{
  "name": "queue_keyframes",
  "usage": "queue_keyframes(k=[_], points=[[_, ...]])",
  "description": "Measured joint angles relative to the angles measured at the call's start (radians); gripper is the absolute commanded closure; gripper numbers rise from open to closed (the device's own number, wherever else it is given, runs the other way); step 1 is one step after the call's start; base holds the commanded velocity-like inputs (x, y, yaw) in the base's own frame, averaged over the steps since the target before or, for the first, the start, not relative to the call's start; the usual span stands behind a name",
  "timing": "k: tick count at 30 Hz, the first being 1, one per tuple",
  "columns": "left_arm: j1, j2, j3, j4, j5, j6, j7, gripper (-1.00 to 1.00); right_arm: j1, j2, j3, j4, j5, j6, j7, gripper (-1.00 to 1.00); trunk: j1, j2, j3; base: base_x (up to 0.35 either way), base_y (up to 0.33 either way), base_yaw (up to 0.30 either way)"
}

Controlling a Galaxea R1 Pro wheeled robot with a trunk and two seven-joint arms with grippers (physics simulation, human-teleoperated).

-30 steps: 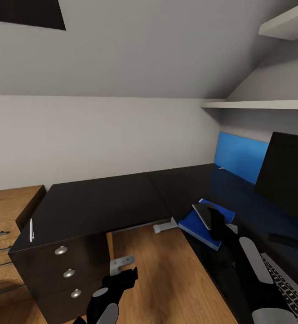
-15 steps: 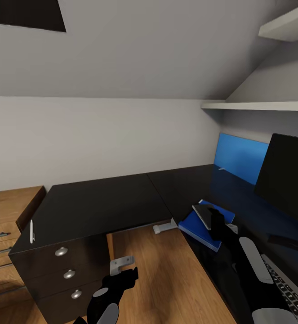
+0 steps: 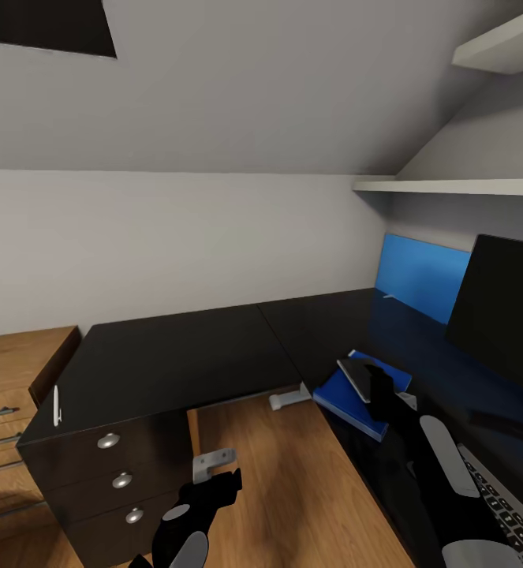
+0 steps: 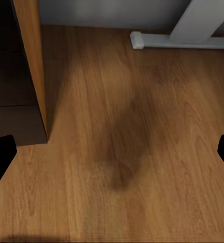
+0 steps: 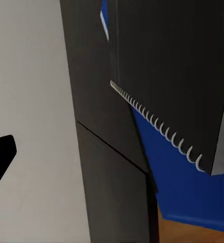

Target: In the bedroom, organize the workspace by keeping the computer under the desk, ensuring the monitor is on the desk, placing the keyboard on the desk next to the monitor, placing the mouse on the desk next to the keyboard, moving the folder from the swivel chair onto the desk next to the mouse, stacking the notebook on top of the folder with the pen on top of the notebook, and positioning the swivel chair next to the desk.

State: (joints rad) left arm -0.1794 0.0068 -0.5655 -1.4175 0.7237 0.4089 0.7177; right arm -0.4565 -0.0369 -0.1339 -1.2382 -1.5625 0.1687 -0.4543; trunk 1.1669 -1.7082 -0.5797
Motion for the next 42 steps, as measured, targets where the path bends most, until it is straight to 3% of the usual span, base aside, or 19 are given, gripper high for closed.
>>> queue_keyframes(k=[17,34,39,42], points=[[0.000,0.000,0.000,0.000,0.000,0.000,-0.003,-1.00,0.000,0.000,0.002,-0.004,0.000,0.000,0.000,-1.00,0.000,0.000,0.000,-0.134,-0.019,0.000],[0.000,0.001,0.000,0.000,-0.002,0.000,0.001,-1.00,0.001,-0.002,0.004,-0.034,0.004,0.003,0.000,-1.00,-0.065,0.119,0.053,0.000,0.000,0.000],[0.000,0.001,0.002,0.000,-0.002,0.000,0.001,-1.00,0.006,-0.002,0.005,-0.068,0.035,0.003,-0.001,-1.00,-0.084,0.154,0.069,0.000,0.000,0.000],[0.000,0.001,0.005,0.000,-0.001,0.001,0.001,-1.00,0.016,-0.001,0.005,-0.084,0.087,0.005,-0.001,-1.00,-0.096,0.175,0.078,0.000,0.000,0.000]])
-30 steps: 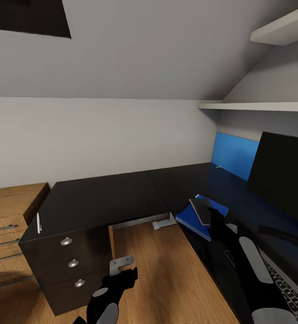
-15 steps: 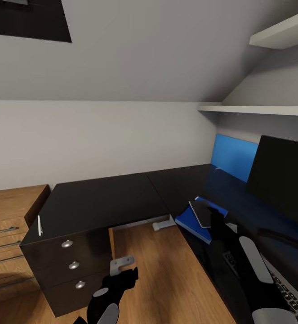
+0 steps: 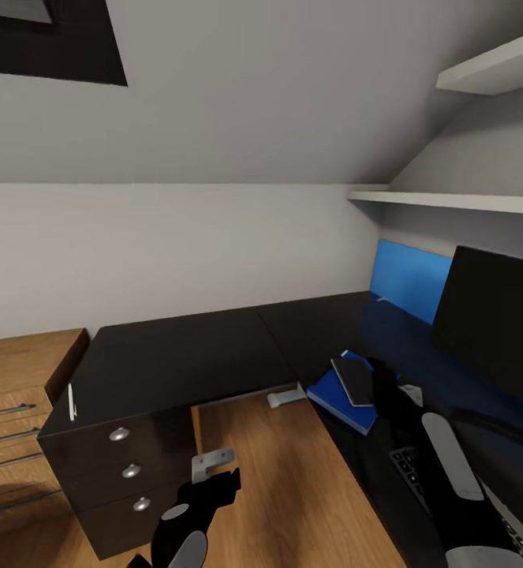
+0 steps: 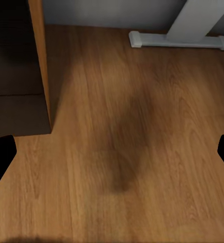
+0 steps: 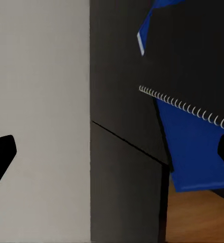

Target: In the bedroom, organize the workspace by keeping the computer under the desk, ensuring the monitor is on the desk, placing the keyboard on the desk next to the monitor, placing the mouse on the desk next to the keyboard, moving the folder from the swivel chair onto the desk next to the mouse, stacking the notebook on top of the folder with the pen on top of the notebook, and positioning the swivel chair next to the desk.

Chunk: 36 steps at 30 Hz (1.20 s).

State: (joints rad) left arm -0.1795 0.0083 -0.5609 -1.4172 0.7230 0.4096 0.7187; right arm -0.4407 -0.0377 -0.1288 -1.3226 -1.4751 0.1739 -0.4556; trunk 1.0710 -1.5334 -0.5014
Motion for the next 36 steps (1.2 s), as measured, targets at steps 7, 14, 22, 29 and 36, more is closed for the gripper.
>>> queue_keyframes(k=[7,14,22,29,36], points=[[0.000,0.000,0.004,0.001,0.001,0.001,-0.001,-1.00,0.007,0.009,0.050,-0.011,0.156,0.001,-0.002,-1.00,-0.027,0.049,0.022,0.000,0.000,0.000],[0.000,0.002,0.006,0.001,-0.002,0.000,0.001,-1.00,0.007,0.013,0.152,-0.006,0.304,-0.002,-0.010,-1.00,-0.054,0.098,0.044,0.000,0.000,0.000],[0.000,0.003,0.020,-0.002,-0.003,-0.001,0.003,-1.00,-0.035,0.007,0.257,-0.033,0.496,0.347,-0.379,-1.00,-0.084,0.154,0.069,0.000,0.000,0.000],[0.000,0.003,0.027,-0.004,-0.003,-0.001,0.002,-1.00,-0.078,0.025,0.278,-0.138,0.534,0.505,-0.521,-1.00,-0.111,0.203,0.091,0.000,0.000,0.000],[0.000,0.003,0.029,-0.006,-0.003,-0.001,0.001,-1.00,-0.082,0.045,0.285,-0.177,0.494,0.525,-0.544,-1.00,-0.134,0.245,0.110,0.000,0.000,0.019]])
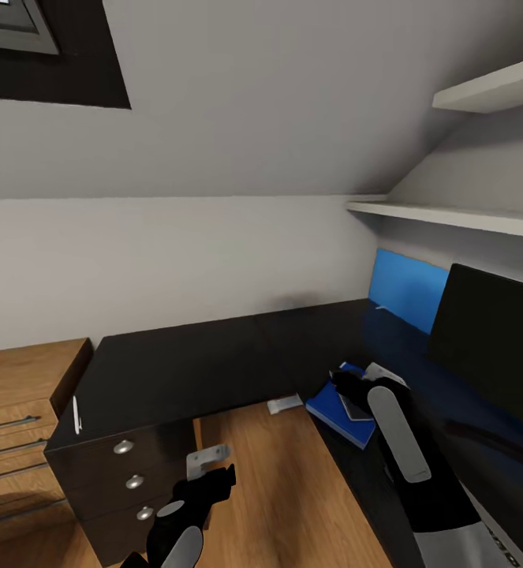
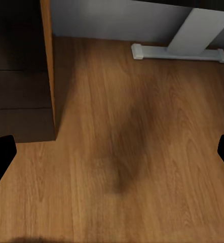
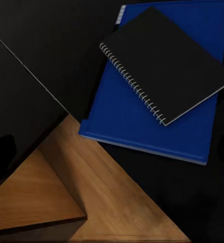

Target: In the bedroom, organize the workspace by keeping the computer under the desk, ensuring the monitor is on the desk, placing the keyboard on the desk next to the monitor, placing the mouse on the desk next to the keyboard, moving the folder from the swivel chair onto the desk next to the mouse, stacking the notebook on top of the folder with the pen on top of the notebook, and positioning the swivel chair next to the desk.

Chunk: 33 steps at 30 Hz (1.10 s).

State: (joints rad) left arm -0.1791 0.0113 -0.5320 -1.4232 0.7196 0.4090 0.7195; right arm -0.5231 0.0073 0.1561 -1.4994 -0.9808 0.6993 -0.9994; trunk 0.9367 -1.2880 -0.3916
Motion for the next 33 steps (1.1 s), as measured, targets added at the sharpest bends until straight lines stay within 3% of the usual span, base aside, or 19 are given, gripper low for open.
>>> queue_keyframes(k=[6,12,17,21,23,29,33], points=[[0.000,0.001,0.001,0.000,0.000,0.000,0.001,-1.00,-0.001,0.015,0.002,-0.002,-0.011,0.000,-0.003,-1.00,0.000,0.000,-0.001,0.000,0.000,0.165],[0.000,0.000,0.028,-0.001,0.000,-0.001,0.002,-1.00,-0.001,0.018,0.058,-0.002,-0.013,0.000,-0.001,-1.00,0.000,0.000,-0.005,0.000,0.000,0.245],[0.000,0.000,0.038,-0.001,0.000,-0.001,0.002,-1.00,-0.001,0.017,0.158,0.011,0.007,-0.006,0.002,-1.00,0.000,0.000,-0.009,0.000,0.000,0.238],[0.000,0.000,0.041,-0.001,0.000,-0.001,0.003,-1.00,-0.001,0.017,0.211,0.032,0.048,-0.034,0.002,-1.00,0.000,0.000,-0.012,0.000,0.000,0.219],[0.000,0.001,0.044,-0.003,0.000,-0.001,0.002,-1.00,-0.001,0.018,0.241,0.044,0.094,-0.072,0.002,-1.00,0.000,0.000,-0.015,0.000,0.000,0.211],[0.000,0.004,0.071,-0.007,0.000,-0.001,-0.001,-1.00,-0.001,0.020,0.276,0.090,0.203,-0.181,0.001,-1.00,0.000,0.000,-0.021,0.000,0.000,0.201],[0.000,0.005,0.083,-0.010,0.000,-0.001,-0.004,-1.00,0.000,0.021,0.295,0.105,0.243,-0.210,0.001,-1.00,0.000,0.000,-0.025,0.000,0.000,0.116]])
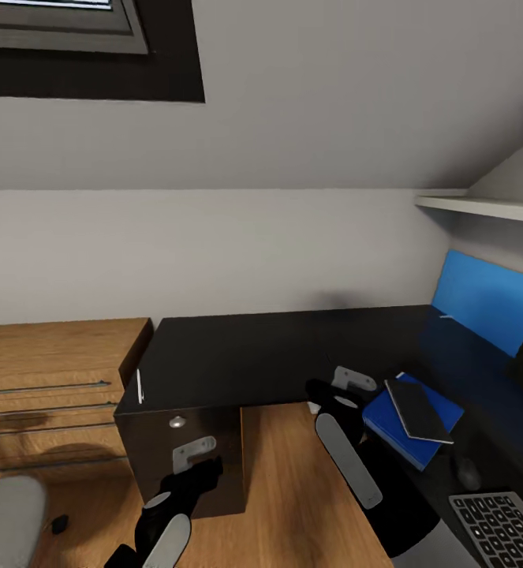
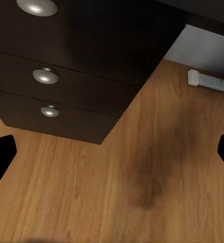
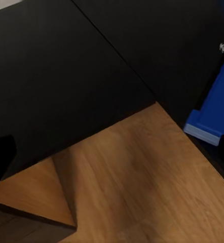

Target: In the bedroom, organize the workspace by keeping the computer under the desk, ensuring the monitor is on the desk, placing the keyboard on the desk next to the monitor, placing the mouse on the desk next to the keyboard, moving the folder from the swivel chair onto the desk next to the mouse, stacking the notebook on top of the folder with the pen on top of the notebook, and positioning the swivel chair next to the desk.

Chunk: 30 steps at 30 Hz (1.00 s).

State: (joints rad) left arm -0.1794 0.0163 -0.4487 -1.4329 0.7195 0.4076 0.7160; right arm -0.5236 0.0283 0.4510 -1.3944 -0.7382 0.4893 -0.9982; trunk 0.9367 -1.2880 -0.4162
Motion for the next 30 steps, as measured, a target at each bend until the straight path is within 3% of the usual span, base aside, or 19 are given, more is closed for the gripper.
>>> queue_keyframes(k=[2,7,14,21,26,27,30], points=[[0.000,0.001,0.004,-0.001,0.000,0.000,-0.001,-1.00,0.000,0.000,0.019,0.001,0.010,-0.007,0.000,-1.00,0.000,0.000,-0.001,0.000,0.000,0.053],[0.000,0.004,0.030,-0.003,0.000,0.000,-0.002,-1.00,0.000,-0.002,0.124,-0.003,0.028,-0.021,-0.002,-1.00,0.000,0.000,-0.002,0.000,0.000,0.017],[0.000,0.004,0.042,-0.003,0.000,0.000,-0.003,-1.00,0.000,-0.003,0.155,-0.008,0.031,-0.025,-0.007,-1.00,0.000,0.000,-0.002,0.000,0.000,0.004],[0.000,0.027,0.064,-0.003,0.000,0.005,-0.007,-1.00,0.008,-0.009,0.167,-0.036,0.027,-0.034,-0.002,-1.00,0.000,0.000,-0.002,0.000,0.000,0.000],[0.000,0.040,0.066,-0.015,0.000,0.008,-0.007,-1.00,0.040,-0.051,0.171,-0.089,0.018,-0.026,0.000,-1.00,0.000,0.000,-0.002,0.000,0.000,0.000],[0.000,0.080,0.066,-0.058,0.000,0.013,-0.005,-1.00,0.082,-0.083,0.210,-0.066,0.004,-0.033,0.002,-1.00,0.000,0.000,-0.002,0.000,0.000,0.000],[0.000,0.085,0.066,-0.061,0.003,0.012,-0.005,-1.00,0.089,-0.086,0.213,-0.060,0.006,-0.035,0.001,-1.00,0.000,0.000,-0.002,0.000,0.000,0.000]])
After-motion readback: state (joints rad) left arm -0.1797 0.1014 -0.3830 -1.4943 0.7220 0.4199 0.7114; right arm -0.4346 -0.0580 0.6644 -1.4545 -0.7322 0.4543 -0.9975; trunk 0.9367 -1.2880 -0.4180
